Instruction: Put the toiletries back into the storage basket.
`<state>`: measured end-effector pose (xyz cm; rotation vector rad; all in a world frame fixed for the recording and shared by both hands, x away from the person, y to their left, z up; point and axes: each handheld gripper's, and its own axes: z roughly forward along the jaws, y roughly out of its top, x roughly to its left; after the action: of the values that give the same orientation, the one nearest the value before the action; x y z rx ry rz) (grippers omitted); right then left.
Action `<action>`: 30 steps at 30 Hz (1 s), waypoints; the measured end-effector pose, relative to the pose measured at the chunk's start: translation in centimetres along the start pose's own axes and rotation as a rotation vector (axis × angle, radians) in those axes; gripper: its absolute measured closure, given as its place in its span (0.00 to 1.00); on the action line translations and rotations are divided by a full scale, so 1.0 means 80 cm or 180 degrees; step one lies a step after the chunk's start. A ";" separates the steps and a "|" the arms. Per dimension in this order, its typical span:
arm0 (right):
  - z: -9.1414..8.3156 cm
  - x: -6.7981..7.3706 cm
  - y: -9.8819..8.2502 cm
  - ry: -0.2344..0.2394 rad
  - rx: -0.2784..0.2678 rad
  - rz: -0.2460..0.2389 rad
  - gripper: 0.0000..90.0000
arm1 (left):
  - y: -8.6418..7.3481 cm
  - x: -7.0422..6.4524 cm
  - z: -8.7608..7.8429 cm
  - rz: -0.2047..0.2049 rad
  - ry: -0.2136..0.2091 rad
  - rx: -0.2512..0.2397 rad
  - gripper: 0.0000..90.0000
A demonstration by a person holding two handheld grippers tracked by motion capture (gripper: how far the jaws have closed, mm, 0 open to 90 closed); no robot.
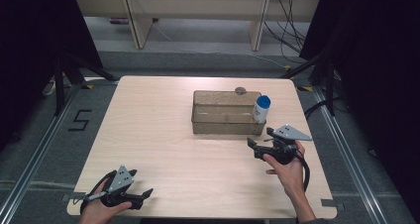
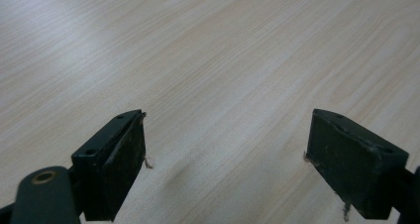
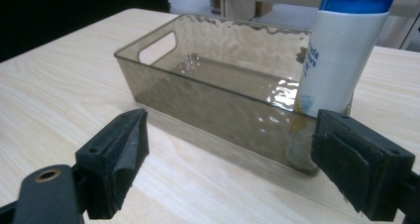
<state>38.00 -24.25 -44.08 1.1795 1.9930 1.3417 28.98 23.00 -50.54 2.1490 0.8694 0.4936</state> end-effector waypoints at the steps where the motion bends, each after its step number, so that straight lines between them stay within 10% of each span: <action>1: 0.000 0.001 -0.001 0.0011 -0.0009 0.0021 0.17 | 0.000 0.000 0.000 -0.0001 0.0001 0.0000 0.16; 30: -0.007 0.023 -0.021 0.0165 0.0093 -0.0065 0.17 | 0.000 -0.001 -0.001 0.0008 0.0037 0.0013 0.16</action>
<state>35.92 -23.25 -45.17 1.1452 2.0619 1.3505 28.88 23.01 -50.45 2.1530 0.8749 0.5066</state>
